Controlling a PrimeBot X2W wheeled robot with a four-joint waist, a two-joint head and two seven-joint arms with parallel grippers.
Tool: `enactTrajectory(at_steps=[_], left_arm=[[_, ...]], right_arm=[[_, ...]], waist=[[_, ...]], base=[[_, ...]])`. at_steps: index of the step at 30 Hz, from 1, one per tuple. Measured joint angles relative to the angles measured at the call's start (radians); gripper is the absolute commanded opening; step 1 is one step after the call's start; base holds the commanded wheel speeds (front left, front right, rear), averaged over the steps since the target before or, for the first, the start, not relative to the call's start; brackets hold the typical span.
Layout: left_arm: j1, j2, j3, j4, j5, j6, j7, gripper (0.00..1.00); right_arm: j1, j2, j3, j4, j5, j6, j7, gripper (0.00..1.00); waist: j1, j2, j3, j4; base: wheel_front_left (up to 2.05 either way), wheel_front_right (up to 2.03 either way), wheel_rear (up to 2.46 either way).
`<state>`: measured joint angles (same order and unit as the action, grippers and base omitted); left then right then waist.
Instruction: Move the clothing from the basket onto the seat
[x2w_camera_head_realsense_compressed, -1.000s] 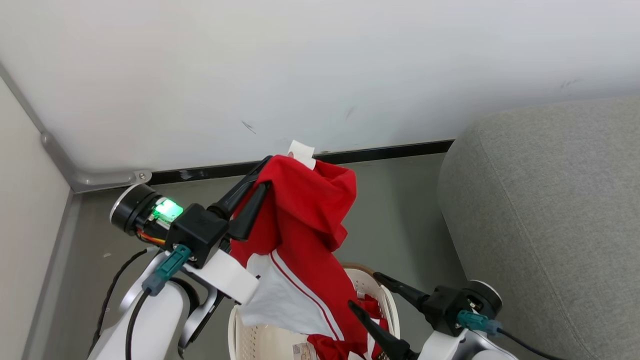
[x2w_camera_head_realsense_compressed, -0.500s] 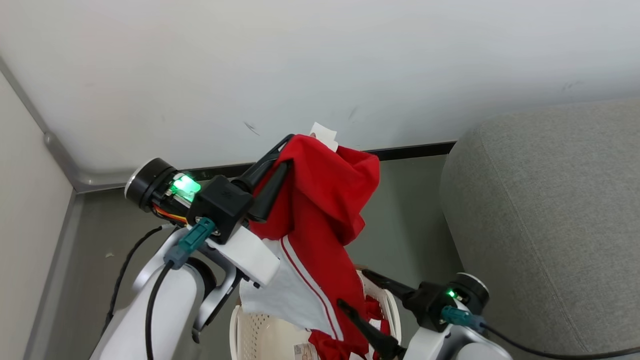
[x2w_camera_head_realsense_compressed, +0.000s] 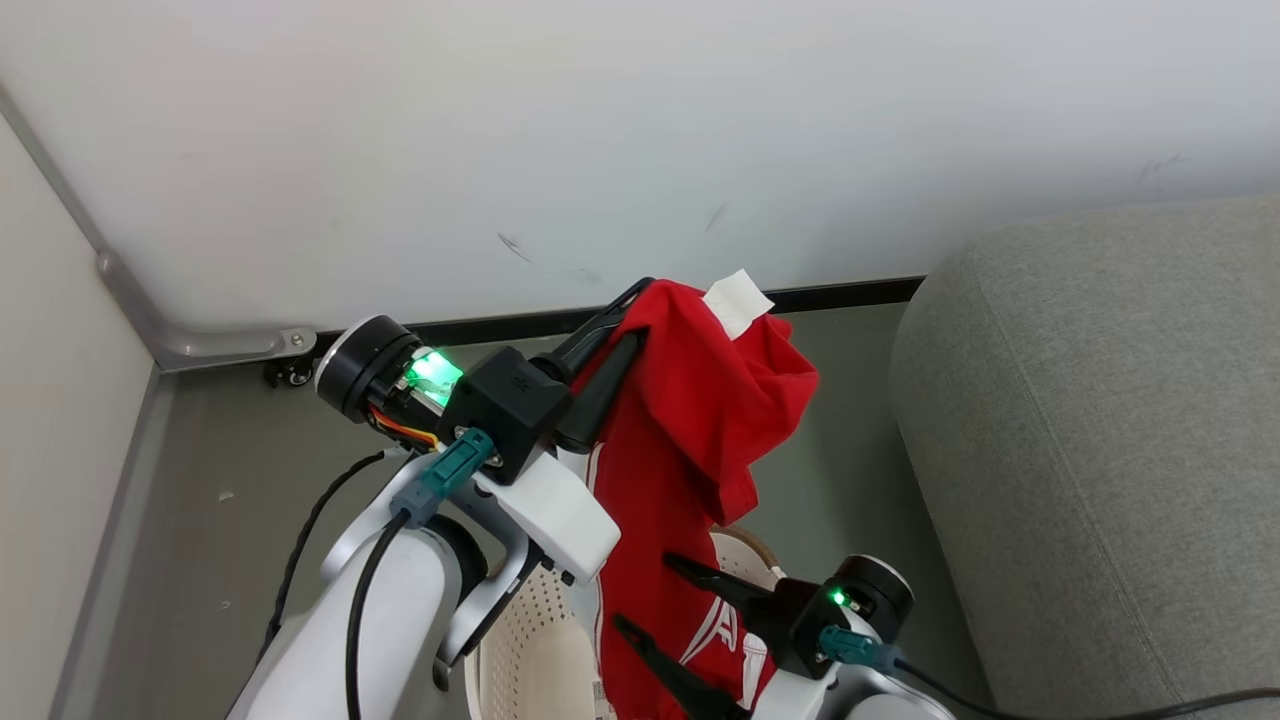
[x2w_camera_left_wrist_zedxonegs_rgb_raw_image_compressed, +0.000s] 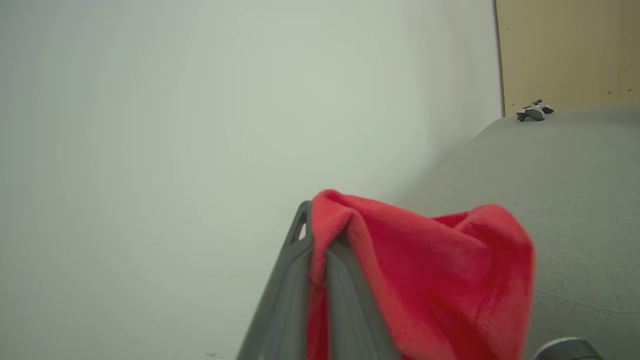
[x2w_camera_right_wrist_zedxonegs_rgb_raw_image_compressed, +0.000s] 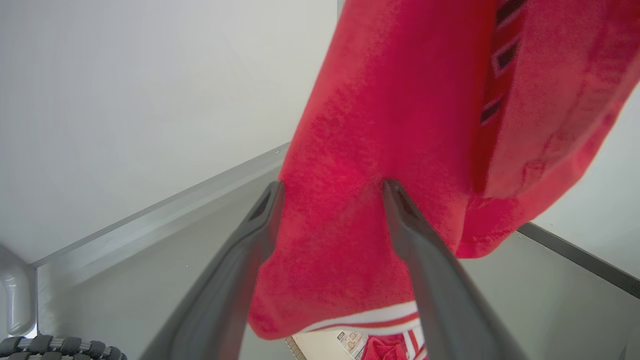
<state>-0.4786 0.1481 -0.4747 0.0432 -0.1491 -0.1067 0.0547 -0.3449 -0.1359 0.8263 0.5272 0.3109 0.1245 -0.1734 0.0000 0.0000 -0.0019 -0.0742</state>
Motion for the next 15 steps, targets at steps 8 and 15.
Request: enactTrajectory(at_steps=[8,15], left_arm=[[-0.008,-0.006,-0.004,-0.001,0.002,0.007,0.022,0.0],[-0.014,-0.016,-0.005,-0.002,0.002,0.01,0.029,0.0]], right_arm=[[-0.015,0.021,-0.003,0.055,-0.009,0.0,-0.025,1.0],[-0.051,0.02,-0.04,0.096,-0.014,0.0,-0.04,1.0]], waist=[[0.0,0.0,0.004,-0.002],[0.0,0.0,0.003,-0.005]], base=[[0.0,0.0,0.0],[0.0,0.0,0.0]])
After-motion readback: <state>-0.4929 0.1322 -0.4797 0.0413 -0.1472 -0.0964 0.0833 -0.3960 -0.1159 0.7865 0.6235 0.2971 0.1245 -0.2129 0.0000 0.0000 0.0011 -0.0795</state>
